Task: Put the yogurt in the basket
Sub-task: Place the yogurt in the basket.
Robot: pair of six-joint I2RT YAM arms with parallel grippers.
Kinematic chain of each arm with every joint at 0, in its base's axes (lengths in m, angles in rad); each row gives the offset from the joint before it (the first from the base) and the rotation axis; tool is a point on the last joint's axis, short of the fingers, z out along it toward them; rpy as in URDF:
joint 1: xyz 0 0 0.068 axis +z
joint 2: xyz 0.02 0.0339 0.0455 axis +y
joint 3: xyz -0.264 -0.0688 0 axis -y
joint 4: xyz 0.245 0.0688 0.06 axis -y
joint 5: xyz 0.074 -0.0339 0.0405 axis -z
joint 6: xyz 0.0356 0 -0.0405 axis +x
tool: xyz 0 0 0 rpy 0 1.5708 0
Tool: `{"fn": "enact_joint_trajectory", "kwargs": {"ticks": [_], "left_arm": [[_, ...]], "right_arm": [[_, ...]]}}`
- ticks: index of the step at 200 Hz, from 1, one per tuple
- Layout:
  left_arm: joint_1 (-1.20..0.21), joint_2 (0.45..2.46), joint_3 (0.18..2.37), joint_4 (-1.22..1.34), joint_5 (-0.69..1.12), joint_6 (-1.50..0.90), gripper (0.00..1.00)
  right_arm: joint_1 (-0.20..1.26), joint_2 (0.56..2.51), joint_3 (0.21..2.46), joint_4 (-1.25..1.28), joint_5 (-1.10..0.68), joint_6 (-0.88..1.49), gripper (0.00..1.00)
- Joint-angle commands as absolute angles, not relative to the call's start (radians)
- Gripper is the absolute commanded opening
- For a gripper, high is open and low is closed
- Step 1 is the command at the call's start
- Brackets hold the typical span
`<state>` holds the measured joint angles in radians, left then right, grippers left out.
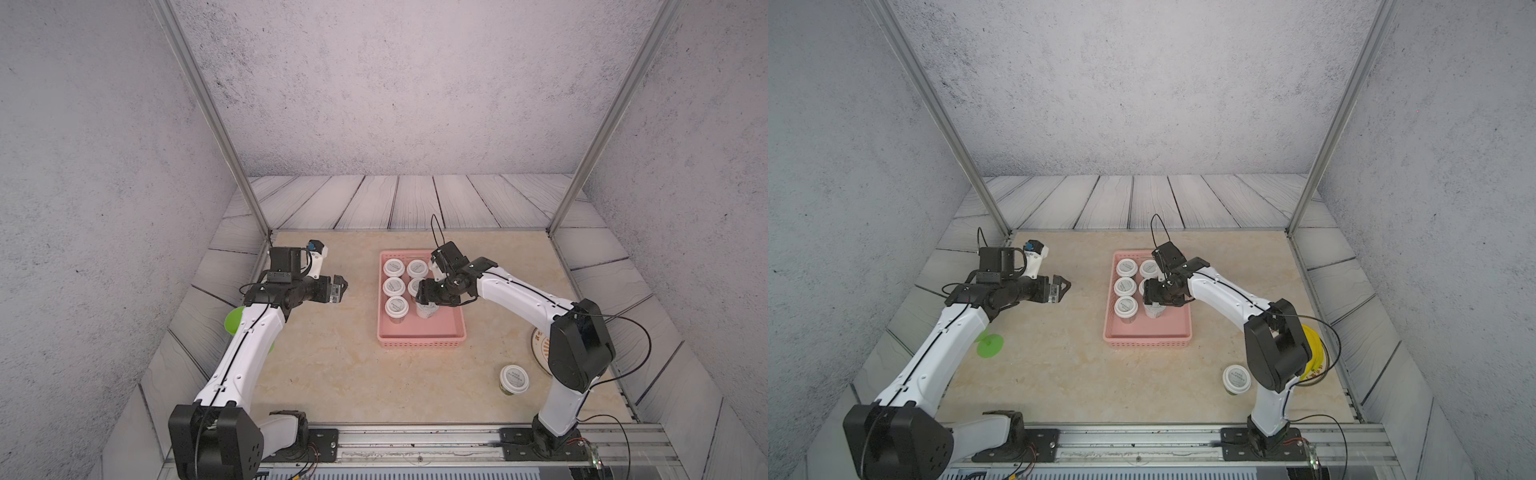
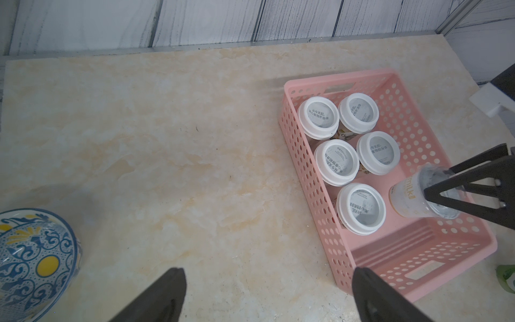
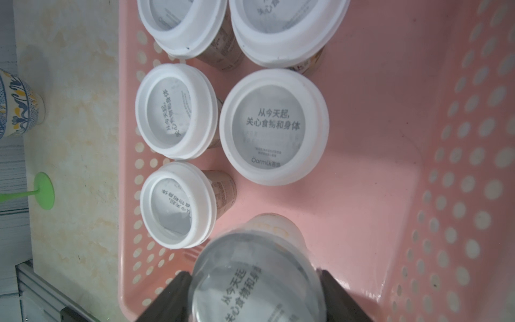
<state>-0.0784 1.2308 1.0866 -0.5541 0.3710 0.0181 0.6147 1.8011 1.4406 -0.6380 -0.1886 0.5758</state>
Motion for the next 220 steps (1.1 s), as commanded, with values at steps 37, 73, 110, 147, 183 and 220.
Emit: {"fn": "enact_joint_trajectory", "kwargs": {"ticks": [37,73,110,147,183,220], "left_arm": [[-0.065,1.216,1.076,-0.552,0.38,0.016,0.99],[-0.065,1.218,1.068,-0.543,0.389,0.016,0.98],[-0.065,1.22,1.071,-0.542,0.394,0.012,0.98],[-0.065,1.221,1.077,-0.55,0.391,0.012,0.98],[-0.064,1.224,1.078,-0.552,0.388,0.011,0.98],[-0.063,1.224,1.075,-0.548,0.387,0.012,0.98]], "right_arm": [[0.628,1.88,1.446,-0.585,-0.168,0.558,0.69],[0.627,1.909,1.445,-0.573,-0.161,0.551,0.69],[0.628,1.936,1.448,-0.564,-0.158,0.554,0.69],[0.627,1.95,1.458,-0.563,-0.158,0.555,0.69],[0.627,1.948,1.465,-0.585,-0.159,0.562,0.69],[0.629,1.919,1.455,-0.609,-0.169,0.574,0.69]]}}
